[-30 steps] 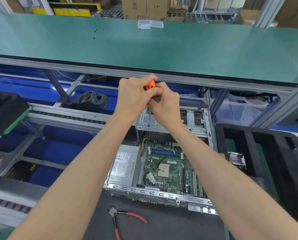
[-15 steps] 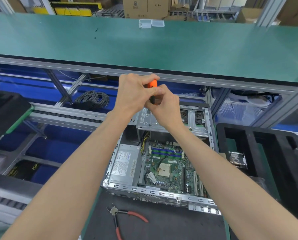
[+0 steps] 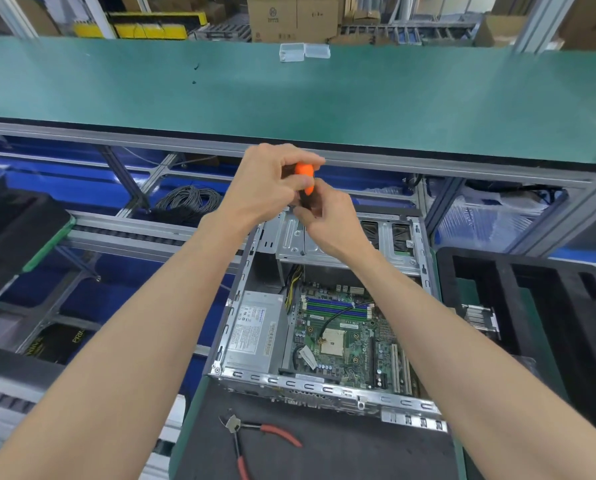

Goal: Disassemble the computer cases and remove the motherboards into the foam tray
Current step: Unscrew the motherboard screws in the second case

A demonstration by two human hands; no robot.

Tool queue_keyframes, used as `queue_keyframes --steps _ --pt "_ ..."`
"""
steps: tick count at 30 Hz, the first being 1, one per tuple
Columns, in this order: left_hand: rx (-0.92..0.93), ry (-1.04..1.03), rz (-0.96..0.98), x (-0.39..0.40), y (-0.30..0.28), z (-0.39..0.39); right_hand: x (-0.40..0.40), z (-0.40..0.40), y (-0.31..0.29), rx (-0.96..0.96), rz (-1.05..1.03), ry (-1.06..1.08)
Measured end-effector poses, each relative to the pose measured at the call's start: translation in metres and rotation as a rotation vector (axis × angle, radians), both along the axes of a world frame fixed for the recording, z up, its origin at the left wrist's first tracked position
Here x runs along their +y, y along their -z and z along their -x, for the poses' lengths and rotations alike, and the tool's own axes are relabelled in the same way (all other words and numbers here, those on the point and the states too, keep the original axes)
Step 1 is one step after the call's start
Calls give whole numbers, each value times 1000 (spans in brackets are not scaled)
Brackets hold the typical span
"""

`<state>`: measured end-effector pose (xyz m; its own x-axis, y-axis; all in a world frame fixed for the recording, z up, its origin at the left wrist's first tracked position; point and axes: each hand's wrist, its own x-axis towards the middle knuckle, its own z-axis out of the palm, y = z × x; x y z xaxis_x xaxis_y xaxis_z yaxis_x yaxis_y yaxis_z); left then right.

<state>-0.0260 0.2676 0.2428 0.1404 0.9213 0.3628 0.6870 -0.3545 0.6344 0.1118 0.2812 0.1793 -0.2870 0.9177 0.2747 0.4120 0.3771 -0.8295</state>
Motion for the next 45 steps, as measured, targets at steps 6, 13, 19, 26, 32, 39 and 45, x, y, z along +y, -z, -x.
queue_keyframes --steps 6,13,19,26,32,39,45 --pt "28 -156 -89 2 6 -9 -3 9 -1 6 -90 182" --pt "23 46 -43 -10 2 3 2 6 2 -62 -30 59" --pt "17 -62 -95 -5 3 -5 0 1 3 -26 -5 40" --pt "63 -243 -144 0 4 -7 -1 10 3 -29 -37 184" --pt "89 65 -84 -6 1 4 2 8 3 -66 -40 37" --pt "125 -16 -91 1 0 4 -1 8 4 6 -35 88" --pt "205 -130 -107 6 -1 -1 -1 12 5 15 -39 157"
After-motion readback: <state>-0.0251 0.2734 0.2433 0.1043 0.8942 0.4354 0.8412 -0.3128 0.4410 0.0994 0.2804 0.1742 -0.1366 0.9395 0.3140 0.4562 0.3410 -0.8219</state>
